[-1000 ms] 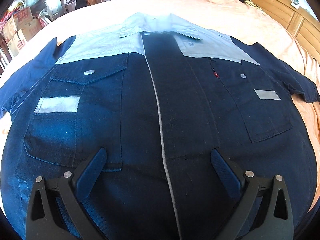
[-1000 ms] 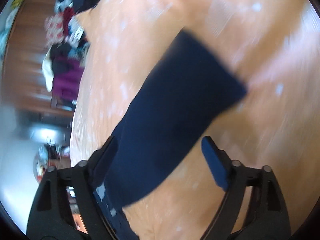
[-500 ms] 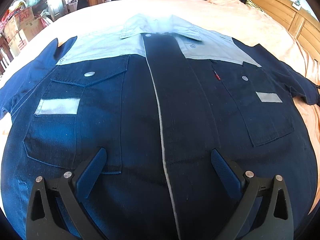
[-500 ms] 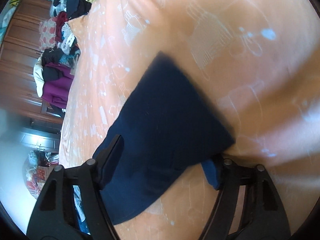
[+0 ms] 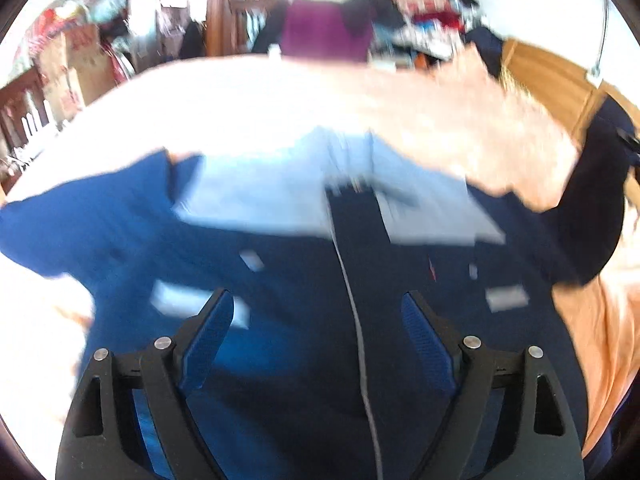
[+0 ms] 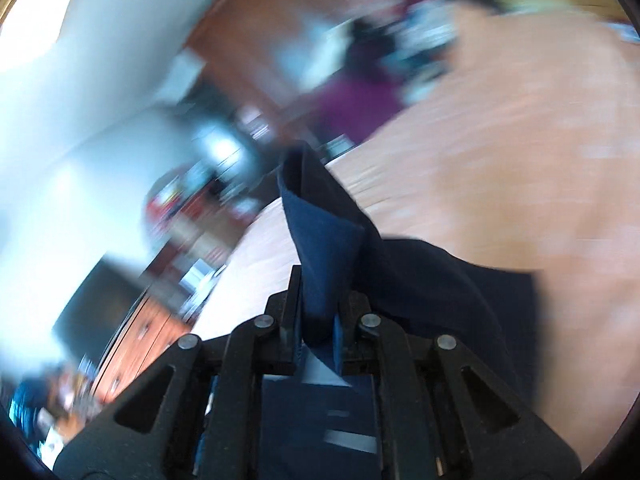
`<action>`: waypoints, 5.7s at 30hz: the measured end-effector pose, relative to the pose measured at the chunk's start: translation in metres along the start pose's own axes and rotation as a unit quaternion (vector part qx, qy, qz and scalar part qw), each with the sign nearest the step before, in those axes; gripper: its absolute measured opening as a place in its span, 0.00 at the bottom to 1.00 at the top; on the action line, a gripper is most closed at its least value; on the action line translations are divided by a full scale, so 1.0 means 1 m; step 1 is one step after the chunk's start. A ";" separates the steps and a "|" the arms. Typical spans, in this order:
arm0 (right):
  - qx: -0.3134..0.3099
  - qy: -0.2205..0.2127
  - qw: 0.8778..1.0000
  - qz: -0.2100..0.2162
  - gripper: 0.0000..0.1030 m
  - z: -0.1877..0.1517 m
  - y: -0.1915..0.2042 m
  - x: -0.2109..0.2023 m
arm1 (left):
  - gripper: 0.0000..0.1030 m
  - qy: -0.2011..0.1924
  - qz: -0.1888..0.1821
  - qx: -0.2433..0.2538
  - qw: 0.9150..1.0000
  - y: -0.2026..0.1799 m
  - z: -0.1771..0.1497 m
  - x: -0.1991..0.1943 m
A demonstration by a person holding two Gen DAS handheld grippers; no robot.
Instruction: Fold small clothes
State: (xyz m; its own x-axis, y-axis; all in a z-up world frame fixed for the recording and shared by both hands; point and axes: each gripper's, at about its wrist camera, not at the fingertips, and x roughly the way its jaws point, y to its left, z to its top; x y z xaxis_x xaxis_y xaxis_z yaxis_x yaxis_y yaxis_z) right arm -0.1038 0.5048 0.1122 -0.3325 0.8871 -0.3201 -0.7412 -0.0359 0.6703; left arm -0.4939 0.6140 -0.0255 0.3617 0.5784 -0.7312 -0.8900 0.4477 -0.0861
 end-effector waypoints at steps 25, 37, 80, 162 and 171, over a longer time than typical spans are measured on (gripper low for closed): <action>-0.067 0.137 0.987 -0.046 0.62 -0.153 0.047 0.135 | 0.94 -0.005 -0.052 -0.113 0.992 0.073 0.022 0.036; 0.112 0.103 0.979 -0.139 0.06 -0.176 -0.094 0.039 | 0.94 0.026 0.006 -0.179 0.984 0.148 -0.013 0.037; 0.004 0.179 0.975 -0.132 0.31 -0.193 0.025 0.153 | 0.13 -0.088 0.116 -0.353 0.924 0.558 0.018 0.055; 0.137 0.111 0.981 -0.082 0.05 -0.130 -0.062 0.102 | 0.77 -0.106 -0.070 -0.294 0.947 0.236 -0.033 0.043; 0.154 0.133 0.978 -0.050 0.07 -0.152 -0.068 0.121 | 0.66 0.075 -0.024 -0.064 0.995 0.170 0.009 0.121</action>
State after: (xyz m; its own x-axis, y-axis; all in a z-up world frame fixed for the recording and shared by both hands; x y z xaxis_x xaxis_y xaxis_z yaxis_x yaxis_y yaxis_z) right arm -0.1825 0.5446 -0.0741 -0.4380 0.7264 -0.5297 -0.5804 0.2214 0.7836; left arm -0.5987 0.7661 -0.1227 0.3683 0.4449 -0.8164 -0.9040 0.3763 -0.2028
